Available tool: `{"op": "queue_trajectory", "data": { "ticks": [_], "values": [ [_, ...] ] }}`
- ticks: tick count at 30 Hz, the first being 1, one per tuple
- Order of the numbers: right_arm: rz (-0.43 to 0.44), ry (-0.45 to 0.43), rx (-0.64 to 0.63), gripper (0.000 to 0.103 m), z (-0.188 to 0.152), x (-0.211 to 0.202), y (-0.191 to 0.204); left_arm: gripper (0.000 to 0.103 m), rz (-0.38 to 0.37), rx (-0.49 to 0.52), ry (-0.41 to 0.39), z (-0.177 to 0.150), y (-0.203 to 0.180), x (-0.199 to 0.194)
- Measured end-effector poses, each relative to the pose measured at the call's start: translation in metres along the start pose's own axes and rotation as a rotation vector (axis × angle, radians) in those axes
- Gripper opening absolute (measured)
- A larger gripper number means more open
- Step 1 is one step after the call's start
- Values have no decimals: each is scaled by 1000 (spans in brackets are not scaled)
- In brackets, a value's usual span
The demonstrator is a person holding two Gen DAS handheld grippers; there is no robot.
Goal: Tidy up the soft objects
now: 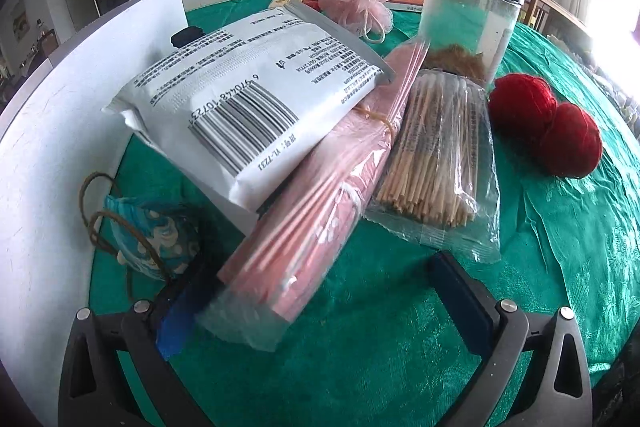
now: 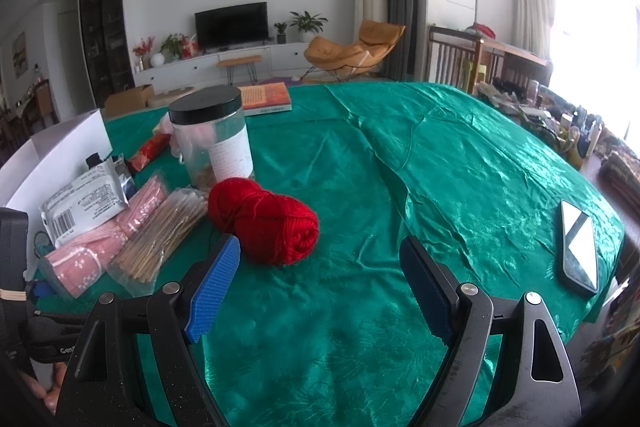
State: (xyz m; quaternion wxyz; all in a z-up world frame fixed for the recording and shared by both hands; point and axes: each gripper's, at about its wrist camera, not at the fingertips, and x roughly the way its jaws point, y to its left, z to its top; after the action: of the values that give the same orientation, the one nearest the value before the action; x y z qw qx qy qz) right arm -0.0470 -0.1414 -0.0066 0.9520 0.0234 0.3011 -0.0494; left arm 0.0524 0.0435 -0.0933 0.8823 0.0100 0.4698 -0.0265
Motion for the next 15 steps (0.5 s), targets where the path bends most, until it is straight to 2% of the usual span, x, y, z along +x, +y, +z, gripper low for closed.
{"op": "queue_trajectory", "data": {
  "ticks": [3,6,9,15],
  "values": [
    [1,0,2,85,0,0,-1,103,-26,35,17,15,3,10],
    [2,2,4,85,0,0,-1,103,-49,64,-5,24,4,17],
    [4,7,9,85,0,1,-1,103,-46,57,-31,22,4,18],
    [6,25,9,85,-2,4,1,103,-48,56,-32,22,5,17]
  ]
}}
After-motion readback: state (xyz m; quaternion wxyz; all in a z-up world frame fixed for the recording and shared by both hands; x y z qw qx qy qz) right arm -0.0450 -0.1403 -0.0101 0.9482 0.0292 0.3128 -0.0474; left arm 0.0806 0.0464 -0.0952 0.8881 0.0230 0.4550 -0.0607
